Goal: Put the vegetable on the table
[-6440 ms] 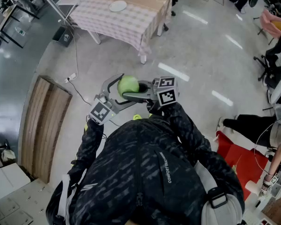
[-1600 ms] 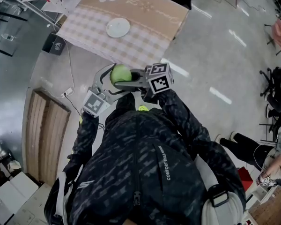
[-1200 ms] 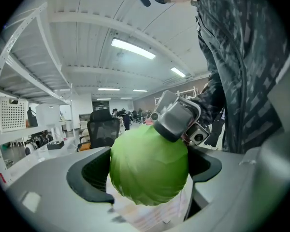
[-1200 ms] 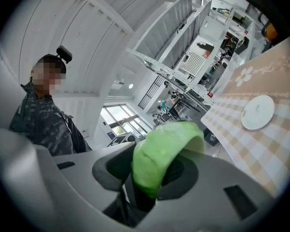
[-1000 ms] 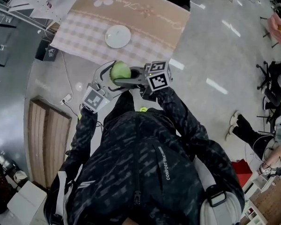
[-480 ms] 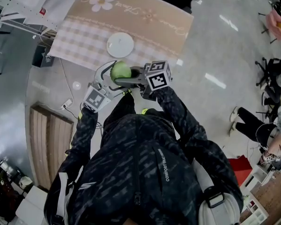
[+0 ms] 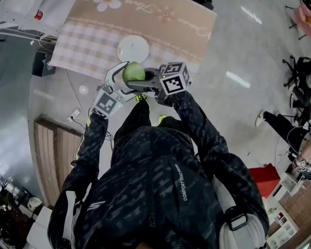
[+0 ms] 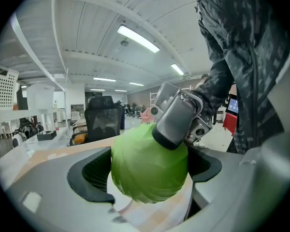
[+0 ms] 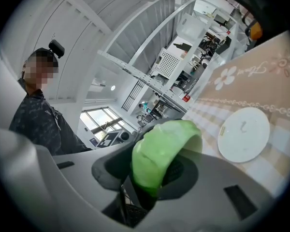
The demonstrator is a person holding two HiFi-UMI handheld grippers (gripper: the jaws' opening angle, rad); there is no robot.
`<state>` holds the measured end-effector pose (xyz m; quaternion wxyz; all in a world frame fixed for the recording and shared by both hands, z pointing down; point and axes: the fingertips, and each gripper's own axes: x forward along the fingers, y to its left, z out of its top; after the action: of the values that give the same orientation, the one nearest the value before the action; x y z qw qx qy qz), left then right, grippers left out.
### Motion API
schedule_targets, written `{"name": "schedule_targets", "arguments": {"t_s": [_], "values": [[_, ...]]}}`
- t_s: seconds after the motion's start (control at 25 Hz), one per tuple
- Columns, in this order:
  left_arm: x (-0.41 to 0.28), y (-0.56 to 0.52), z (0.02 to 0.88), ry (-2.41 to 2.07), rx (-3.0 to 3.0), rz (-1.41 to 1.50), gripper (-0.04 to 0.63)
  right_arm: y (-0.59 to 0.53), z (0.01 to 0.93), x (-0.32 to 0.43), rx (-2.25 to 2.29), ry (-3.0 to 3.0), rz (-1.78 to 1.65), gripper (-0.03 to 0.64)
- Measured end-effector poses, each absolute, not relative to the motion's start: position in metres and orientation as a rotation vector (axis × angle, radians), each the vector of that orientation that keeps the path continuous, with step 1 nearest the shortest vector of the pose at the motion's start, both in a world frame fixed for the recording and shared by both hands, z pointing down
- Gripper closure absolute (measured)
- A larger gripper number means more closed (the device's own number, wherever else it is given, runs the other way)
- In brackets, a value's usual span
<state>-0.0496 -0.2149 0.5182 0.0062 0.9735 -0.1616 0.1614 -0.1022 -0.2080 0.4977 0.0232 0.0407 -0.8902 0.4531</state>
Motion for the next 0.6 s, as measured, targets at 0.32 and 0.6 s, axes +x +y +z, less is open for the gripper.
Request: {"name": "schedule_targets", "arguments": {"t_s": [0.32, 0.6], "values": [[-0.054, -0.23, 0.54, -0.45, 3.032, 0.528, 0.133, -0.222, 0.521, -0.106, 0.116, -2.706, 1.419, 0.483], [-0.059, -0.245, 0.553, -0.424, 3.042, 0.541, 0.135, -0.233, 0.538, -0.111, 0.081, -2.641, 1.398, 0.477]]}}
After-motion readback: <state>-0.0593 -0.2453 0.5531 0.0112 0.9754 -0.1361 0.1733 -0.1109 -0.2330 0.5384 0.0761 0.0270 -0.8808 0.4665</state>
